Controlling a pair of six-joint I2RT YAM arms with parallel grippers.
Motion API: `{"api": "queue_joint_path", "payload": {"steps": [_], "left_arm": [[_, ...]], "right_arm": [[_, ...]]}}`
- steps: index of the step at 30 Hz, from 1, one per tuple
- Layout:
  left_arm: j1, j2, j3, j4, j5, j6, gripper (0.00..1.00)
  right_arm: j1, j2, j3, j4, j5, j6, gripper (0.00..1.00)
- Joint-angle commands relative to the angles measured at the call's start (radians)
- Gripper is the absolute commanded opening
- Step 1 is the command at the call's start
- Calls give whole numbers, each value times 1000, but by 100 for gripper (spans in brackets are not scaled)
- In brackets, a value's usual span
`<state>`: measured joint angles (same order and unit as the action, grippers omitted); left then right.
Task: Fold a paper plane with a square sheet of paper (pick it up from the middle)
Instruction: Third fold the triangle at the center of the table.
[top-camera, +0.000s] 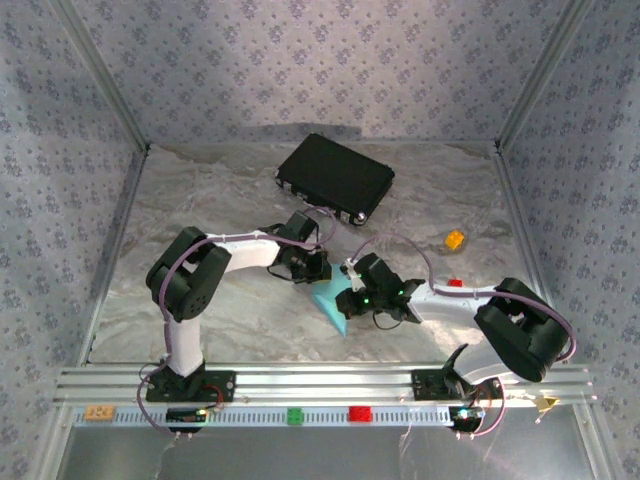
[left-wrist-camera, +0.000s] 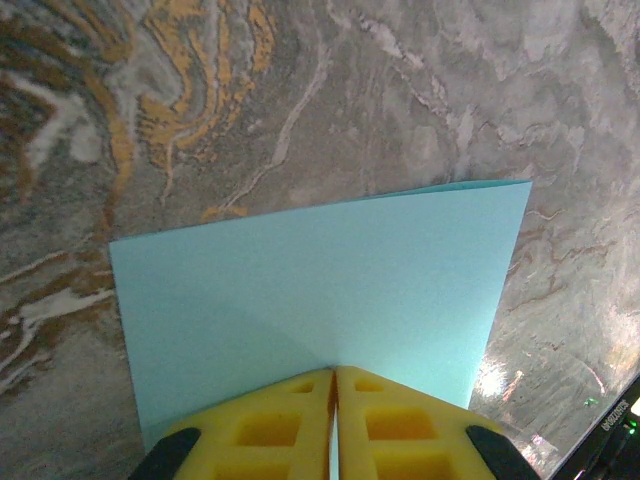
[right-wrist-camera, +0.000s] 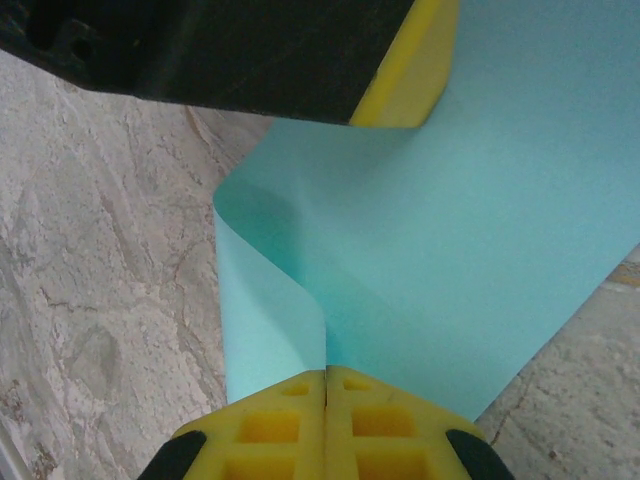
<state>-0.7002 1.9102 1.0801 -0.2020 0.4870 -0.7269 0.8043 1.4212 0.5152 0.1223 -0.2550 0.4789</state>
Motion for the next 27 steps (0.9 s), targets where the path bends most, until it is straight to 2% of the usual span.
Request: {"api": "queue_joint_path", "payload": {"steps": [1,27], "left_arm": [[1,0,-24,-19,-19,-11,10],[1,-5,-24,-17,-19,-15,9]], "right_arm": [[-5,8,30,-33,20,-16,1],[-8,49,49,-70,25,-16,1]]}}
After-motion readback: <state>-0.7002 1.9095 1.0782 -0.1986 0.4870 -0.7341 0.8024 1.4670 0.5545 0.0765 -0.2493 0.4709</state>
